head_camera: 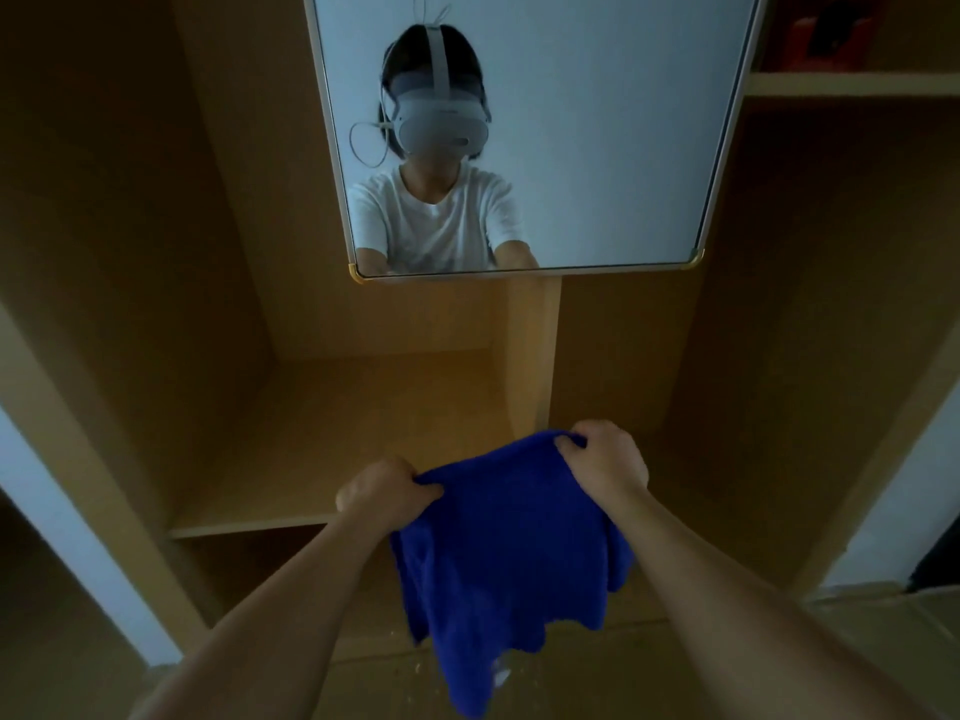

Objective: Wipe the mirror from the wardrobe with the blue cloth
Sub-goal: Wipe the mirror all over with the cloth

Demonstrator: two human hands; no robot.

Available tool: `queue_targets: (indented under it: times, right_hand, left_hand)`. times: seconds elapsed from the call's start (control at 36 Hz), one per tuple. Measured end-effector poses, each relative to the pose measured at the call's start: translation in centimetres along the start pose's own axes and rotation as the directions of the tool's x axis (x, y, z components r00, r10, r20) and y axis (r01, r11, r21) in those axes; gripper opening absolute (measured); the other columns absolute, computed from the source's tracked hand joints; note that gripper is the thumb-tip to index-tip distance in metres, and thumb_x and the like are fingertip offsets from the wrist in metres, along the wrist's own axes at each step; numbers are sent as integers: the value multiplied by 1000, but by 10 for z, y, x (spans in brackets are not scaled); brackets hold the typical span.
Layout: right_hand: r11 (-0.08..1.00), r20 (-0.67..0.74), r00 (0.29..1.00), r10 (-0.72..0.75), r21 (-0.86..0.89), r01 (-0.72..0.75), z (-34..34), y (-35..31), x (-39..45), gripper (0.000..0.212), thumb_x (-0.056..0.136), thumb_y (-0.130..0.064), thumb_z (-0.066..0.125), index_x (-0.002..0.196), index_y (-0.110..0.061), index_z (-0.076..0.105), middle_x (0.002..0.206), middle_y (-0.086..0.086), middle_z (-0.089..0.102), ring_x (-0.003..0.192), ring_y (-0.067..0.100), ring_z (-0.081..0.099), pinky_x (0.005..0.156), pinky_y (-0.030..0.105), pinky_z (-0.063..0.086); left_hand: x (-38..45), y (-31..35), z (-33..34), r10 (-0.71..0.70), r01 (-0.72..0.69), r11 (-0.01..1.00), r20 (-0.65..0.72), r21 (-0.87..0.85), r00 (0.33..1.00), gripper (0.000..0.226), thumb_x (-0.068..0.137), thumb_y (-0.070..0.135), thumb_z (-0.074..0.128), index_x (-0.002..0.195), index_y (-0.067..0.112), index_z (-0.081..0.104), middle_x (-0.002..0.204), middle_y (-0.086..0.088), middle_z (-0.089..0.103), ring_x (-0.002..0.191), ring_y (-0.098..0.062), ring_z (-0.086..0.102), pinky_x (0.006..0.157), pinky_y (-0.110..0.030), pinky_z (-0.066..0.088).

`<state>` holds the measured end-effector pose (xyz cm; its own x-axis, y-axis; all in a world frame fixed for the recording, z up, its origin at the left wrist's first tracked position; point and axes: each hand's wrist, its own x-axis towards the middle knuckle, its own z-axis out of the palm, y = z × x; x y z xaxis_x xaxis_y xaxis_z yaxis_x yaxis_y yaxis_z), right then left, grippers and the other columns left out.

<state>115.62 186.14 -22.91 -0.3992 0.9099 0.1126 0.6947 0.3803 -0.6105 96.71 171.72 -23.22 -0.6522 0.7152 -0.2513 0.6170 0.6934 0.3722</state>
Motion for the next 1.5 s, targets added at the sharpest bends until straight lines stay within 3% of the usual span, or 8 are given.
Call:
queue_targets:
  times: [0.28, 0.44, 0.64, 0.81, 0.97, 1.17, 1.33, 1.5]
  right_hand:
    - [911, 212, 891, -401, -4, 411, 31, -46, -32, 16, 89, -30, 54, 102, -35, 61, 87, -14, 63, 73, 7, 58, 60, 25, 49]
    - [862, 410, 759, -506, 253, 438, 48, -53, -60, 34, 88, -31, 48, 121, -30, 54, 83, -9, 64, 70, 8, 61, 63, 25, 52]
    - [884, 18, 995, -98, 462, 78, 26, -55, -39, 28, 89, -2, 47, 102, -26, 54, 98, -6, 61, 91, 11, 60, 76, 25, 51]
    - [889, 572, 799, -184, 444, -113, 8, -66, -25, 82, 85, 4, 58, 150, -30, 19, 154, -2, 25, 140, 20, 27, 105, 35, 32]
    - [884, 686, 703, -187, 430, -184, 3, -69, -22, 23, 94, -18, 58, 116, -15, 62, 112, 0, 65, 86, 2, 62, 60, 12, 49]
    - [696, 582, 801, -144, 634, -336, 22, -90, -28, 13, 95, -24, 57, 96, -13, 64, 103, 11, 67, 95, 26, 64, 92, 40, 49]
    - [428, 664, 737, -129, 708, -562, 13, -109, -33, 28, 93, -33, 58, 106, -8, 63, 96, 9, 66, 85, 22, 63, 70, 31, 51]
    - [11, 635, 771, -41, 772, -635, 9, -104, -29, 37, 89, -29, 62, 111, 1, 59, 99, 20, 68, 93, 31, 65, 70, 39, 52]
  left_hand:
    - [-4, 37, 27, 86, 310, 119, 321, -943, 943, 31, 95, 34, 42, 86, 11, 60, 66, -5, 62, 61, -18, 54, 49, -26, 38]
    - [-12, 36, 8, 2, 303, 200, 309, -932, 951, 39, 89, 18, 61, 119, -6, 53, 83, -16, 63, 70, -29, 60, 56, -36, 48]
    - [-21, 30, -1, 52, 251, 109, 257, -962, 965, 19, 91, 14, 57, 107, 5, 59, 99, -17, 67, 88, -31, 64, 69, -37, 52]
    - [-25, 34, -23, 141, 216, 379, 288, -900, 947, 17, 89, 20, 60, 101, 7, 61, 85, -13, 73, 79, -26, 70, 59, -30, 54]
    - [-13, 25, -34, 133, 105, 497, 195, -861, 972, 26, 91, 21, 59, 112, 6, 62, 103, -7, 69, 93, -22, 66, 70, -31, 52]
    - [-8, 8, 13, -183, 115, 504, 25, -856, 983, 34, 96, 28, 48, 119, 3, 56, 123, -20, 57, 107, -34, 58, 90, -43, 49]
    - [-23, -5, 52, -197, 659, 192, 629, -727, 752, 97, 76, 85, 16, 149, 21, 21, 157, -11, 11, 141, -40, 11, 107, -65, 11]
    - [-17, -8, 65, 133, 551, -22, 544, -834, 829, 109, 60, 92, 19, 107, 5, 66, 114, -23, 64, 105, -40, 61, 92, -48, 44]
